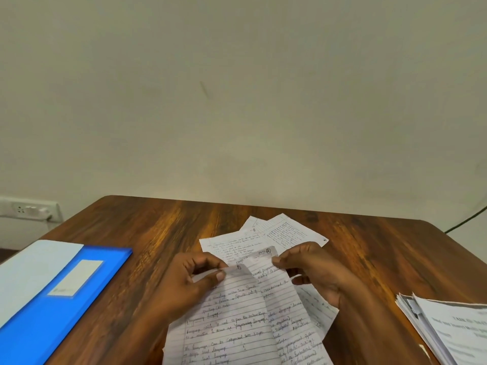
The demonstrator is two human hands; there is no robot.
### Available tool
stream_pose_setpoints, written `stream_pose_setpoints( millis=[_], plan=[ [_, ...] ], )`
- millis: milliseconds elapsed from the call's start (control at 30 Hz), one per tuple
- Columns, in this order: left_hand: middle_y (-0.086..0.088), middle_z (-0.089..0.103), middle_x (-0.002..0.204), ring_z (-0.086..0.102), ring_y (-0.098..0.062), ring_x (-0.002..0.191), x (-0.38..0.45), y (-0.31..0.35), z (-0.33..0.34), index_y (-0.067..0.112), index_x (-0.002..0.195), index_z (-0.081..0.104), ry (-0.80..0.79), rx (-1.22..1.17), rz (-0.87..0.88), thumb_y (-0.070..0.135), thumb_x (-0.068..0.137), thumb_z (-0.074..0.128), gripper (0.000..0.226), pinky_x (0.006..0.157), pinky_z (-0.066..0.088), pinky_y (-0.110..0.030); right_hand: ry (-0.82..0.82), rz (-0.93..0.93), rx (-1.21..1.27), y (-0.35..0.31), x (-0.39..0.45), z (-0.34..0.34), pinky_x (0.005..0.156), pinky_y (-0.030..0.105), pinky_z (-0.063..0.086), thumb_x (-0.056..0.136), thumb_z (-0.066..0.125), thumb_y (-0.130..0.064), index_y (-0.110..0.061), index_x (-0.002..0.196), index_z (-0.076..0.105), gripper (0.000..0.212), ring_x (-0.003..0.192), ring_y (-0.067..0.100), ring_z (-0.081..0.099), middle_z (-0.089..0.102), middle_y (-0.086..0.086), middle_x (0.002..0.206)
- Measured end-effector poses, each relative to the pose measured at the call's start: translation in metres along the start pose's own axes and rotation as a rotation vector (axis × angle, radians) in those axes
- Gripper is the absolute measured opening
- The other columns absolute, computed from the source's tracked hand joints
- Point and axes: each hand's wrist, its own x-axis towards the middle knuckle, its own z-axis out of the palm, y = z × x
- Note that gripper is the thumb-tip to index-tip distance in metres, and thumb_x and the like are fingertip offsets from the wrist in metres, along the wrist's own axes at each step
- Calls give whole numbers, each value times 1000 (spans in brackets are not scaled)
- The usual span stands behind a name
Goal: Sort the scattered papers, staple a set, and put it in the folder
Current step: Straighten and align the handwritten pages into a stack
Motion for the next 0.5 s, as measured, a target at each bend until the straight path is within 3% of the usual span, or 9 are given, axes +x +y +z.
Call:
stream_pose_setpoints(
  millis=[167, 267, 400, 500],
  plan=[
    [13, 80, 92, 73, -3, 89, 0, 4, 4, 22, 90, 81, 52, 36, -48, 10, 92, 74, 13, 77, 55, -12, -32, -36, -54, -3, -2, 1, 93, 43, 56, 90, 79, -17, -11, 97, 82, 10, 97, 25, 75, 82, 6, 100],
    [18, 78, 95, 72, -4, 96, 0, 4, 5, 30, 92, 81, 56, 91, -68, 18, 93, 74, 13, 80, 59, -20, -11, -67, -43, -7, -2, 3, 93, 45, 60, 93, 75, -10, -17, 108, 80, 17, 99, 27, 76, 82, 5, 101],
    [16, 79, 95, 73, -8, 94, 1, 0, 9, 29, 93, 81, 74, 101, -50, 18, 92, 75, 13, 86, 62, -33, 11, -110, -10, -10, -4, 8, 74, 32, 59, 94, 74, -23, -15, 97, 83, 13, 87, 21, 77, 81, 6, 98],
    [13, 79, 94, 73, -11, 92, 2, -1, 12, 28, 93, 81, 101, 87, -28, 16, 92, 77, 13, 86, 61, -38, 36, -122, 21, -11, -5, 12, 75, 35, 61, 95, 73, -27, -11, 95, 83, 19, 89, 22, 78, 82, 4, 97]
  ],
)
